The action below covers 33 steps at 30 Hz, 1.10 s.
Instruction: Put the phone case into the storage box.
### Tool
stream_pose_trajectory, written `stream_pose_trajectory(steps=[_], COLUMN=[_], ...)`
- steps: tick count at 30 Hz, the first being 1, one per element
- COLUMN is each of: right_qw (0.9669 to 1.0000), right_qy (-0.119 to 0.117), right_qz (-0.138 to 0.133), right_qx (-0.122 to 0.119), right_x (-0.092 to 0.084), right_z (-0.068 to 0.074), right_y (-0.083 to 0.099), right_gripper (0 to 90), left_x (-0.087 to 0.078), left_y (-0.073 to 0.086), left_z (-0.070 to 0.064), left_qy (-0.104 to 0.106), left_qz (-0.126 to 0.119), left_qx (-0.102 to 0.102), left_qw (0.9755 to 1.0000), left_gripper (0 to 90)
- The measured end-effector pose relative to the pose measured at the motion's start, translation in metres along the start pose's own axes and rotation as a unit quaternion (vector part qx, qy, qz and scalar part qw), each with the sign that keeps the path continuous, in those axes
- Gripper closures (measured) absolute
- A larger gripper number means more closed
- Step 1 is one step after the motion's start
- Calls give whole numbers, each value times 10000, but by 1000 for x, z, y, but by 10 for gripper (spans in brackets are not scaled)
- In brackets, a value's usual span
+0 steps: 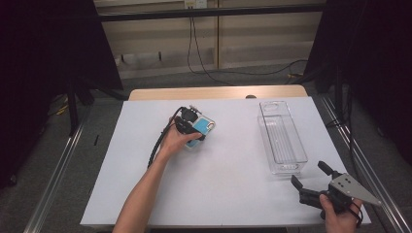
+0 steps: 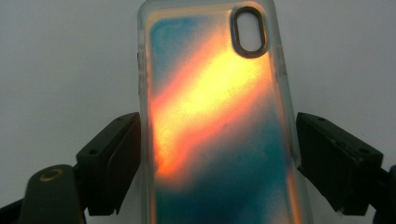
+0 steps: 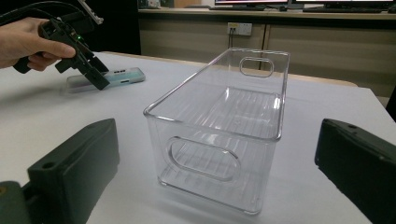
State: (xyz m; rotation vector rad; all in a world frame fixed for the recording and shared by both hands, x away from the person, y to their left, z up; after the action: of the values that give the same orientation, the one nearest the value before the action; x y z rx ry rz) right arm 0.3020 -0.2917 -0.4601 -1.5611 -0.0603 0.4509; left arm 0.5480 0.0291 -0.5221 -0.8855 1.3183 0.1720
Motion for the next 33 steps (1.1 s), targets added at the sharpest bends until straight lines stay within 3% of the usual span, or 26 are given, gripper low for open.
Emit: stream_pose_trajectory(steps=[3, 13, 20, 33], right_qw=[10000, 10000, 10000, 10000], right_qy=[8, 8, 2, 11], right_qz=[1, 11, 10, 14], right_qx=[-4, -14, -23, -20], right_x=[0, 1, 1, 1], right_z=[0, 0, 1, 1], right_y=[0, 0, 0, 0], right_gripper=[0, 0, 0, 0], left_x=[-2, -10, -22, -44], left_y=[3, 9, 5, 9], left_z=[0, 4, 4, -1], left_qy=[59, 146, 203, 247], left_qz=[-21, -217, -438, -698], left_qx=[41, -145, -166, 5], left_qw=[10000, 9996, 9987, 9973], left_gripper=[173, 172, 172, 172])
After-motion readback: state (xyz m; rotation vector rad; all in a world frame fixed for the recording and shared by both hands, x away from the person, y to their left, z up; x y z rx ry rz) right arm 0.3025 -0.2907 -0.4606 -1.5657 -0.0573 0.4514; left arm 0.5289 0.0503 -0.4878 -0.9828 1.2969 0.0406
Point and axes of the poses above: each handheld gripper's, and its own axes: x roughly forward along the jaws, y roughly out of its underside, z roughly to its left, the point moved 9 cm from there along x, roughly forward along the jaws, and after that the axes turned 2 degrees about z, right-handed, at the moved point
